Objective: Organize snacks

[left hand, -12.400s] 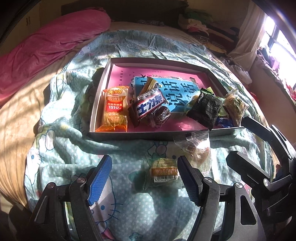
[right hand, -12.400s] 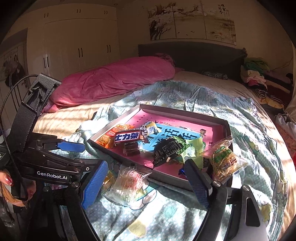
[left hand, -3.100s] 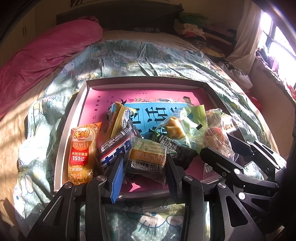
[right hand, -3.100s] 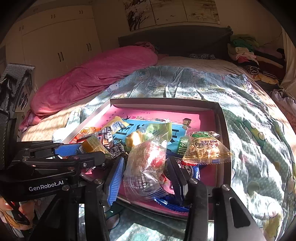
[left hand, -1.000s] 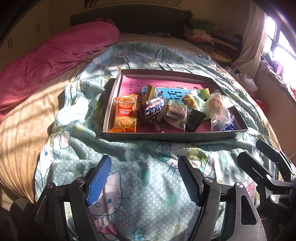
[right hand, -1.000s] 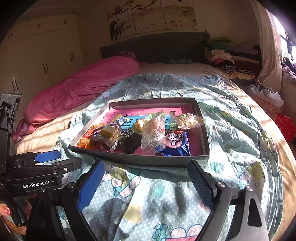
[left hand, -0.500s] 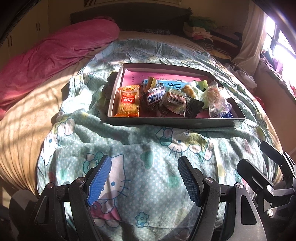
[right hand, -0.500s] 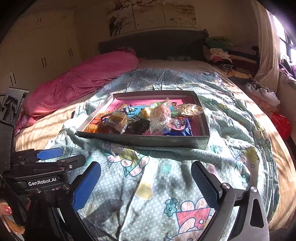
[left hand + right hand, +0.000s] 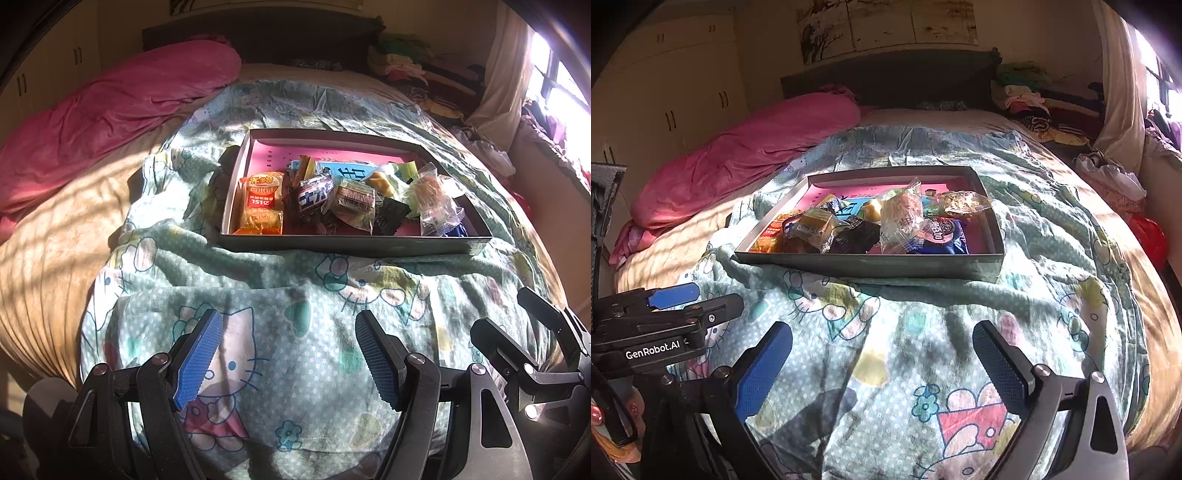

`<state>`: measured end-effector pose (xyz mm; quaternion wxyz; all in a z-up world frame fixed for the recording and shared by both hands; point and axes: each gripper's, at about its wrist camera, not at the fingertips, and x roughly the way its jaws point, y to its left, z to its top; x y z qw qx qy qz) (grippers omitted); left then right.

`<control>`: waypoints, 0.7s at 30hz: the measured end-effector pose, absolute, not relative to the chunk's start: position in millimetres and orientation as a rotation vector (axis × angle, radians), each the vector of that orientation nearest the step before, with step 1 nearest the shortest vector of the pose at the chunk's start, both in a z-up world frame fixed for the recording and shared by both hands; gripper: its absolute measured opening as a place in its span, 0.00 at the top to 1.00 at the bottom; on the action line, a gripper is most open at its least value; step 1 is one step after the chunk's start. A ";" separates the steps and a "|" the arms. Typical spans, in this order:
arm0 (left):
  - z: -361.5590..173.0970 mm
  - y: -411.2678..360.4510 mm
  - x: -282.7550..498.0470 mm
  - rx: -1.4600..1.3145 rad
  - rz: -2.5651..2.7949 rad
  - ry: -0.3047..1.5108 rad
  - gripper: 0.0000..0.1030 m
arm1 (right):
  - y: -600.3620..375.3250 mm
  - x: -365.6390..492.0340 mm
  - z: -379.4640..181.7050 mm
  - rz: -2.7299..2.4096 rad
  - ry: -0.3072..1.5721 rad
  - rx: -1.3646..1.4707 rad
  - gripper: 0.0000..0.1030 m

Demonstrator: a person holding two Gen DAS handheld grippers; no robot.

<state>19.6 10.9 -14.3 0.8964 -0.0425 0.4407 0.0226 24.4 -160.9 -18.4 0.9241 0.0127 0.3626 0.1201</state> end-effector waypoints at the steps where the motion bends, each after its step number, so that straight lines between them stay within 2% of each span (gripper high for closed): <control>1: -14.5 10.8 19.6 -0.086 0.047 0.914 0.26 | -161.6 24.6 -18.5 0.245 0.744 0.028 0.04; 21: -16.8 12.5 20.3 -0.069 0.076 0.915 0.26 | -163.8 26.4 -19.4 0.235 0.743 0.025 0.04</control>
